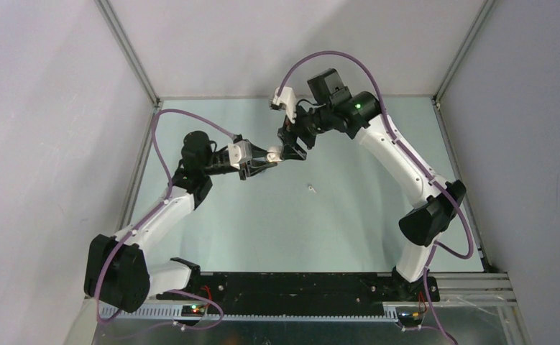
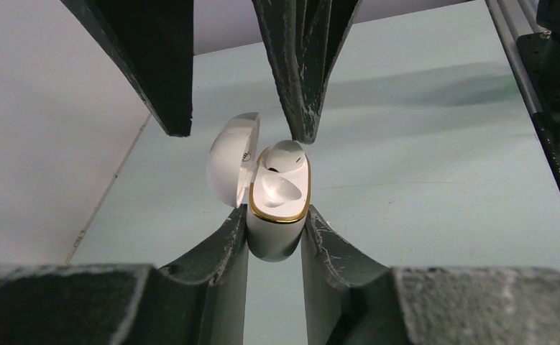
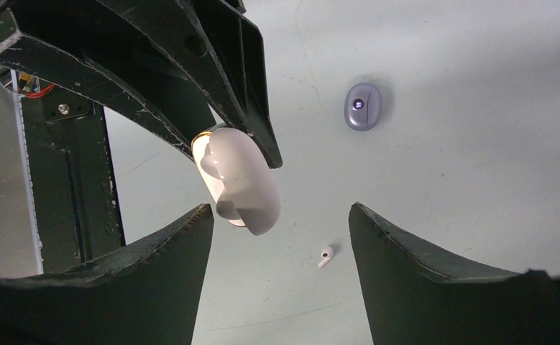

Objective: Insert the wireless bluetooth earbuds into the charging case
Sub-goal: Adjust the earbud with the charging case, then pick up the earbud from the center of the board, then place the earbud in the charging case.

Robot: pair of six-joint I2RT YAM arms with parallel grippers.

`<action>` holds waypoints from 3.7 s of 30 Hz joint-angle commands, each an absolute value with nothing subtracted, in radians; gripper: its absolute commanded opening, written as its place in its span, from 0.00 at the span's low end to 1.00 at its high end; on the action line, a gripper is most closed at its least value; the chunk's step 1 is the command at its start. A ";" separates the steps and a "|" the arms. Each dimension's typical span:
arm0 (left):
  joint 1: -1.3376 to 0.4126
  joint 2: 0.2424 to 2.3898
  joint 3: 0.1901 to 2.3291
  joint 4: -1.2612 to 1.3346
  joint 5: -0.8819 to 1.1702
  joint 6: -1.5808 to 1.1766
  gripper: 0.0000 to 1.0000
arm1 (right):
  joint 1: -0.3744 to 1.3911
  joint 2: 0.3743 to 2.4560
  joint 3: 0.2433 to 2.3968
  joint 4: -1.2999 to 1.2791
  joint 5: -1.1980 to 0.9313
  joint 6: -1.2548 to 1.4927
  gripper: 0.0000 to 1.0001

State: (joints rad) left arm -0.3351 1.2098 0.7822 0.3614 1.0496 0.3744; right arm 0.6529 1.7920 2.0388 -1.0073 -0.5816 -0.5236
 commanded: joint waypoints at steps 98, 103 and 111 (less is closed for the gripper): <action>-0.135 1.204 0.854 0.437 0.939 -0.160 0.00 | 0.371 1.828 1.990 -0.911 -0.806 -0.343 0.00; -0.202 1.319 0.984 0.484 1.061 -0.150 0.00 | 0.325 1.598 1.768 -0.430 -1.024 -0.200 0.00; -0.254 1.480 1.172 0.506 1.163 -0.105 0.00 | 0.406 1.526 1.607 0.052 -1.076 -0.098 0.00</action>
State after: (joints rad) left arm -0.2352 1.4479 1.0908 0.4507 1.0702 -0.1226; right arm 0.3710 1.4452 1.6344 -0.1780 -1.0039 -0.1509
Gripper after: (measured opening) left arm 0.316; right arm 0.051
